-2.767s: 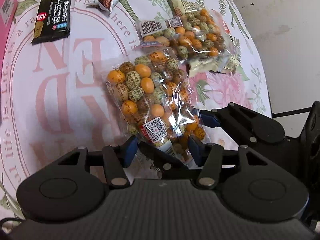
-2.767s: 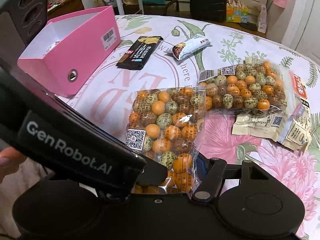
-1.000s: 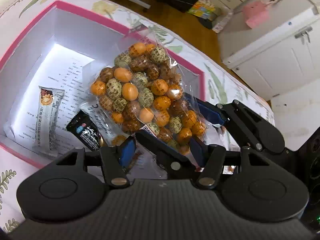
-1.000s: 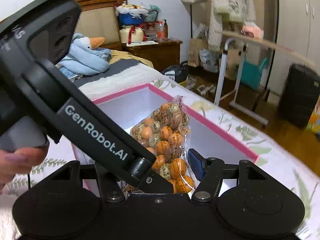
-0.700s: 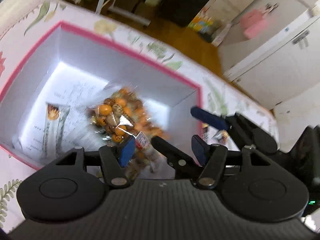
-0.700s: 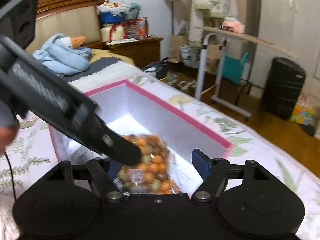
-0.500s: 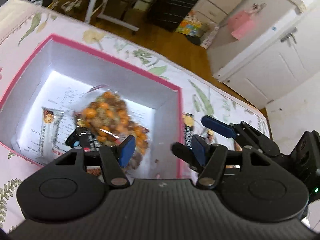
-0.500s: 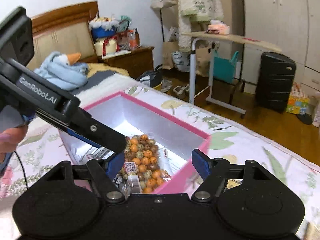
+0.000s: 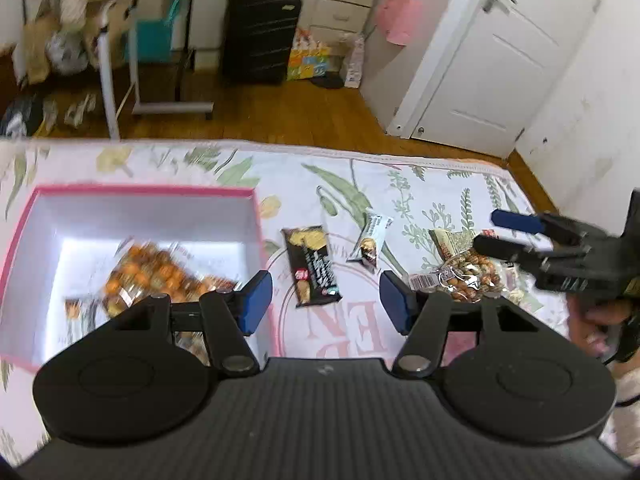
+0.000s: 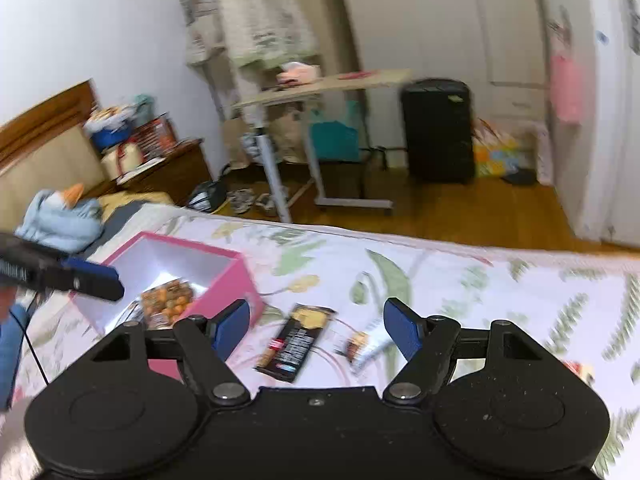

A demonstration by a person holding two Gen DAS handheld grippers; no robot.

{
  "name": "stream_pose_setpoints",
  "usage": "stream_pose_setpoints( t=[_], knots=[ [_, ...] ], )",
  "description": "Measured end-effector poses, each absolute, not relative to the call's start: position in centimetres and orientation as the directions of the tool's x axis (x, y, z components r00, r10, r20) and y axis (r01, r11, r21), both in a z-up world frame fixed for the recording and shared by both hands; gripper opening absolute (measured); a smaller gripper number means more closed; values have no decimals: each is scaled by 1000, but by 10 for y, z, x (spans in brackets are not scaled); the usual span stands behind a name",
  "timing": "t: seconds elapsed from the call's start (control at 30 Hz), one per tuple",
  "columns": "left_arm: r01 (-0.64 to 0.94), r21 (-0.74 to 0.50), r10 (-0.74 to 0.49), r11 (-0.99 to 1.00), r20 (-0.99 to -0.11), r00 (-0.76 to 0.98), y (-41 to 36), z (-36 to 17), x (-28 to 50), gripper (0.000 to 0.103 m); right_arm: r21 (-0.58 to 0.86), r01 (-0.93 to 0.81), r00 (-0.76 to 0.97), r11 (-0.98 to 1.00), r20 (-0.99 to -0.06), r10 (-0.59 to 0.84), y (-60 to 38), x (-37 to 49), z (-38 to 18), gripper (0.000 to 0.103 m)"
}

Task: Organize snacks
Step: 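Grasp a black NB pack with the left tool while the right tool grasps a white bar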

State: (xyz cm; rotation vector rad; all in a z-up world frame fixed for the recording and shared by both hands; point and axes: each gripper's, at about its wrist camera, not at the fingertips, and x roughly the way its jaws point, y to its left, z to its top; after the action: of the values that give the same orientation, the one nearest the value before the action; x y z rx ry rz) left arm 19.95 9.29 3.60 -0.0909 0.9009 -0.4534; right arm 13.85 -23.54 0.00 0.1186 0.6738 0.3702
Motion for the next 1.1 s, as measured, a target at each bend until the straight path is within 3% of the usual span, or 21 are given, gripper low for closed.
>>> stream_pose_setpoints(
  t=[0.23, 0.57, 0.73, 1.1],
  knots=[
    [377, -225, -401, 898, -771, 495, 31, 9, 215, 58, 293, -209, 685, 933, -636, 354, -265, 152, -21, 74],
    [291, -66, -228, 955, -789, 571, -31, -63, 241, 59, 405, -131, 570, 905, -717, 402, -252, 207, -83, 64],
    [235, -35, -179, 971, -760, 625, -33, -97, 250, 59, 369, -95, 647, 925, -683, 339, -239, 223, -119, 65],
    [220, 62, -114, 973, -703, 702, -36, -138, 246, 61, 478, 44, 670, 877, -665, 328, -238, 251, -166, 65]
  ],
)
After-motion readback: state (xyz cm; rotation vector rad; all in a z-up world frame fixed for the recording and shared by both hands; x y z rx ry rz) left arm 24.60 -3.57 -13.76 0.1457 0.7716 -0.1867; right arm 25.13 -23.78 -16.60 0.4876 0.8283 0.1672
